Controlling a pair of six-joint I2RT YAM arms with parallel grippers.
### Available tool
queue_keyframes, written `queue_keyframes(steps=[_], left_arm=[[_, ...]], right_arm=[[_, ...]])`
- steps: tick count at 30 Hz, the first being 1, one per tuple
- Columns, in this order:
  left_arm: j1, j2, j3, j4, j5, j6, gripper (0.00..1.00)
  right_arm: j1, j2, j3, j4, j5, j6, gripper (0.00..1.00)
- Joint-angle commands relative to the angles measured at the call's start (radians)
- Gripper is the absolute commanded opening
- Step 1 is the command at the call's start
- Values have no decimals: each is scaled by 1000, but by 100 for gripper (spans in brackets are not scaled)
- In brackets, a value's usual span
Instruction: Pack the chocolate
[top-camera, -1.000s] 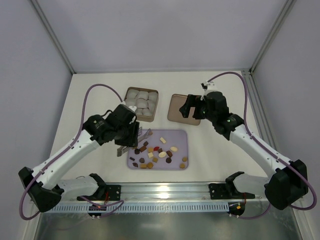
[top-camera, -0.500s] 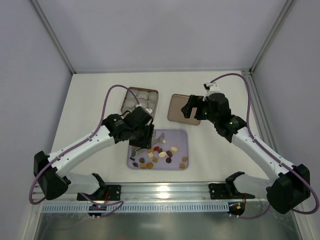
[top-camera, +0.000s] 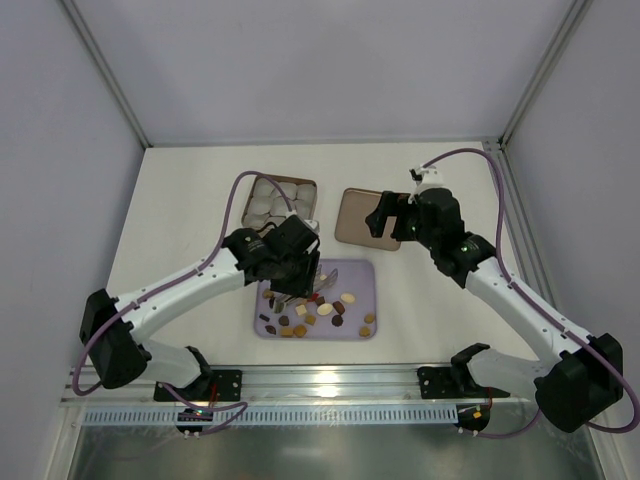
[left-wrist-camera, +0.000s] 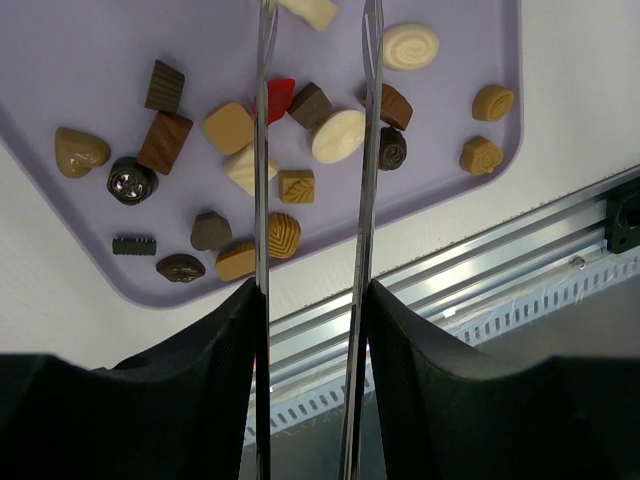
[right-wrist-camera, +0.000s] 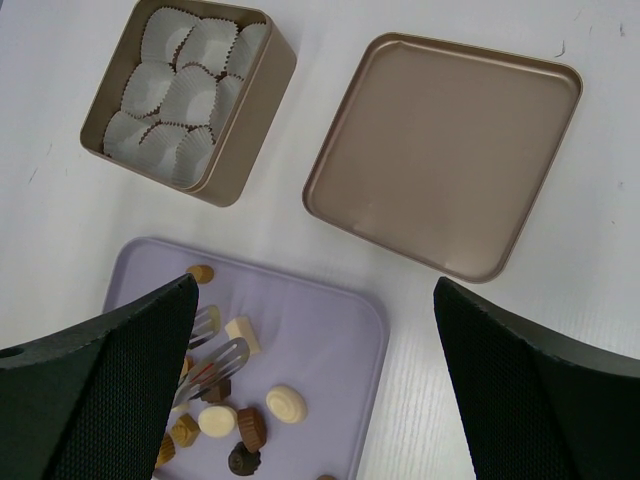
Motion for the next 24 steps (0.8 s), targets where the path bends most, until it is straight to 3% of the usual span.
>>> queue_keyframes(steps=[1,24], left_arm=[[-6,5,12,45,0,-20,45],[-8,29,-6,65,-3,-42,44]], right_arm=[[0,-27,-6,7,20,-14,100],[1,-12,-24,22,19,-25,100]])
